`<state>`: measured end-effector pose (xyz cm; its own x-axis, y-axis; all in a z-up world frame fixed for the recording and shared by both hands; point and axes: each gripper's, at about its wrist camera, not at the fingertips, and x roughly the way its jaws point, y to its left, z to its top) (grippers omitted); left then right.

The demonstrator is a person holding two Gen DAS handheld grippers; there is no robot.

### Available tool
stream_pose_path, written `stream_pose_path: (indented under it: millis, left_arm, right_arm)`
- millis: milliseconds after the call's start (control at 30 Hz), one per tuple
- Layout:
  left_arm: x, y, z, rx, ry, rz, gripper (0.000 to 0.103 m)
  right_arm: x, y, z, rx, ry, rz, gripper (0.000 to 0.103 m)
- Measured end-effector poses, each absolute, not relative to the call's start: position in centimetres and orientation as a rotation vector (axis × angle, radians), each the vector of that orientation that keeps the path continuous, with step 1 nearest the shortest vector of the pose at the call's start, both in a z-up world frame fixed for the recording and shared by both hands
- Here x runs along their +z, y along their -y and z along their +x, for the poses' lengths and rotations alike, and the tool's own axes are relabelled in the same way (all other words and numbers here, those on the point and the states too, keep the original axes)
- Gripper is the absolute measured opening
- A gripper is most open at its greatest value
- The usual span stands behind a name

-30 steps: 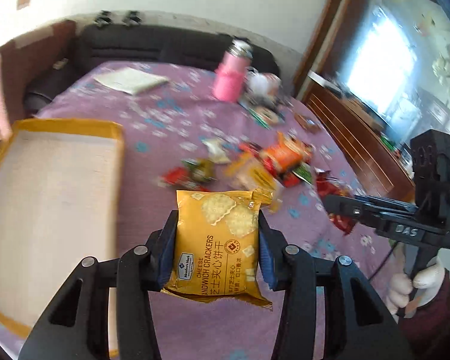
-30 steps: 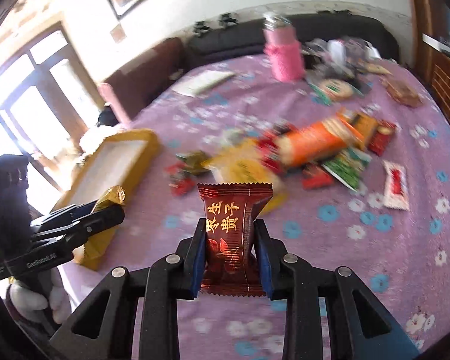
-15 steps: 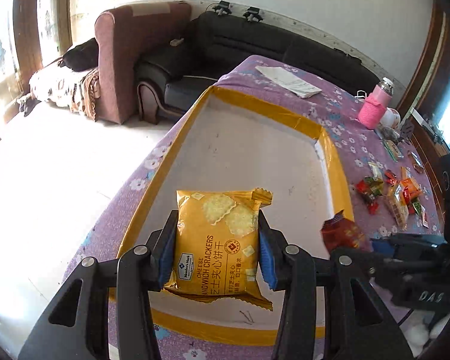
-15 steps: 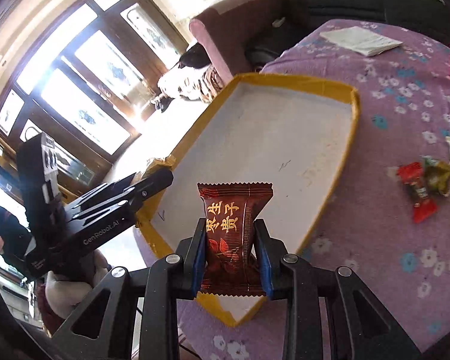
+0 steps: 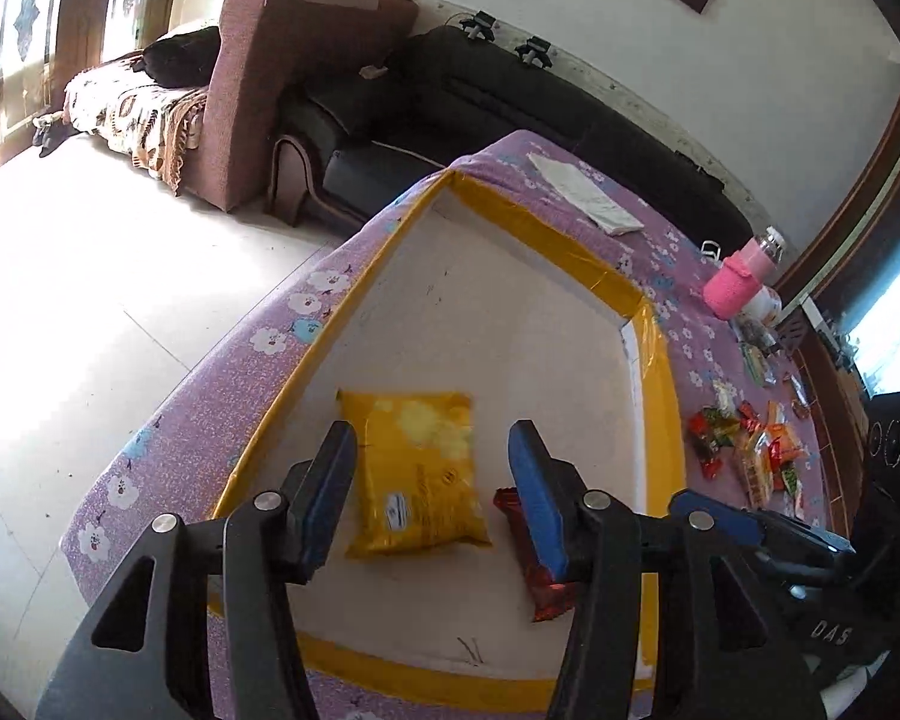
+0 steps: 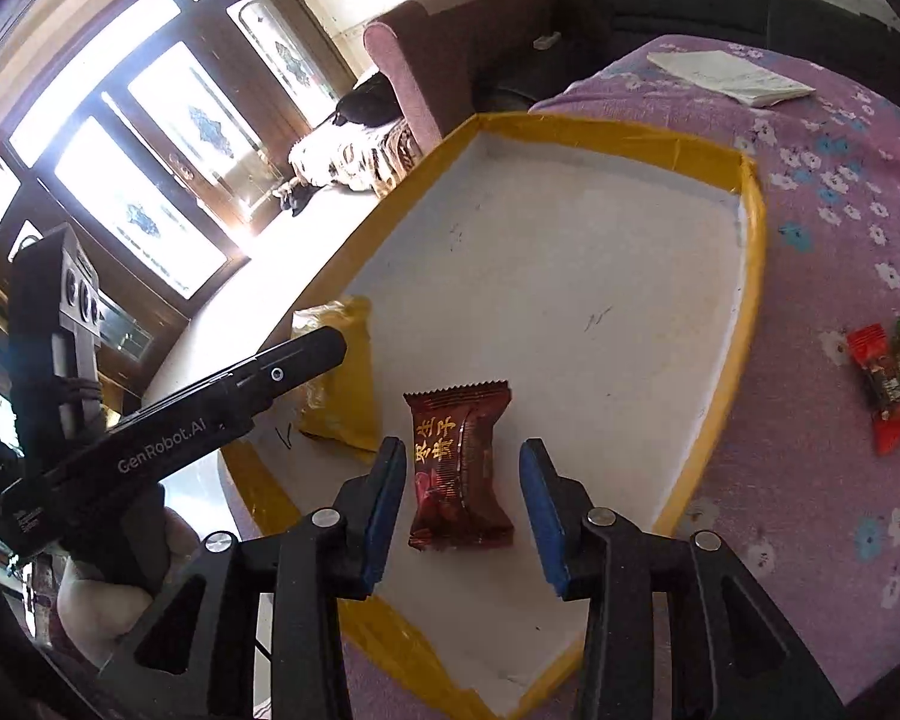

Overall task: Organize snacks
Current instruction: 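Carry both packs into the yellow tray and open both tools, then grasp green candy packet with right tool while left tool grasps red candy stick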

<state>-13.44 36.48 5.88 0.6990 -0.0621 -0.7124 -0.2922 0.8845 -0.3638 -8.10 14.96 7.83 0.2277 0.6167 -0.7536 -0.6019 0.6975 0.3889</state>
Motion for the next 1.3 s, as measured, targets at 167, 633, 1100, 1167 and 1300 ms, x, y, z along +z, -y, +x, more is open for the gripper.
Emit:
stream_pose_path:
  millis: [167,633,1100,1167,1300]
  left_arm:
    - [9.0,-35.0,-14.9,0.091,-0.685,-0.490,0.059]
    - [10.6,-25.6,-13.0,-0.112,-0.715,-0.453,0.062]
    - [4.0,-13.2,-1.6,-0.168,-0.997,-0.356,0.062]
    - [2.7,-11.6,0.1,-0.124,-1.030,-0.308,0.062]
    - [0.8,-9.2,2.6,-0.008,-1.066,-0.191,0.062]
  right_arm:
    - [9.9,-6.2,-3.9,0.632,-0.933,0.034,0.058]
    - [1.7,-1.5,6.3,0.347,-1.081,0.060,0.028]
    - [6.3,8.5,-1.1,0.464,-0.944,0.276,0.016]
    - [6.7,10.1,-2.2,0.464,-0.928,0.288,0.016]
    - [6.9,12.5,-3.5,0.465,-0.921,0.318,0.016]
